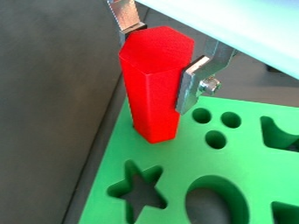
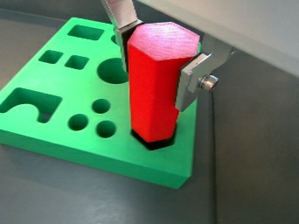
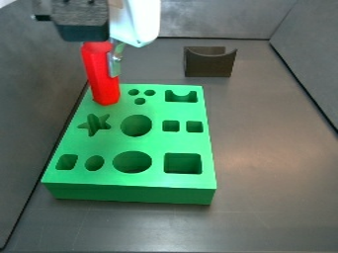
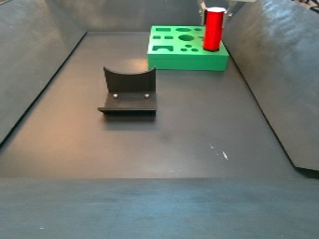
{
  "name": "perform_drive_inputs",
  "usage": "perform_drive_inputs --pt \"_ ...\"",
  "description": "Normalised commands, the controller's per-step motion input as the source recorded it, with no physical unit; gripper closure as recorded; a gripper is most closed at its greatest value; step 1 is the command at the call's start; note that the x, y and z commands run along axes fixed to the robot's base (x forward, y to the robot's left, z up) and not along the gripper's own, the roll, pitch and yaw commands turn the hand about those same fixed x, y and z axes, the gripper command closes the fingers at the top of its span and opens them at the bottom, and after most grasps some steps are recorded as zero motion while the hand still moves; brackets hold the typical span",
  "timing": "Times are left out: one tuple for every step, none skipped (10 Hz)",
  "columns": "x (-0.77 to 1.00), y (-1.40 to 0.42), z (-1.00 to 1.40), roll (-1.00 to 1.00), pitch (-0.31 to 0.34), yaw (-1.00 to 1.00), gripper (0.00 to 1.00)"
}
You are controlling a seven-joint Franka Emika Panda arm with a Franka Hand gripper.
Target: Insert the hexagon object.
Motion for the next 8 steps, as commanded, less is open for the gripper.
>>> perform_drive_inputs --pt "-0.10 0.29 -0.48 0.00 0.000 0.02 1.00" --pt "-0.35 0.15 -0.47 0.00 -0.004 0.09 1.00" --pt "-0.47 0.00 -0.53 0.00 -0.030 0.13 1.00" --pt "-0.31 -0.24 -0.23 -0.01 -0.017 0.12 1.00" --pt "-0.24 -0.26 -0.13 -0.01 -0.023 0.12 1.00" --pt "-0.43 -0.04 -0.08 -0.02 -0.044 0.12 1.00" --pt "-0.50 -0.11 -0.01 0.00 -0.093 0.11 1.00" --pt "-0.09 0.00 -0.27 0.00 0.000 0.02 1.00"
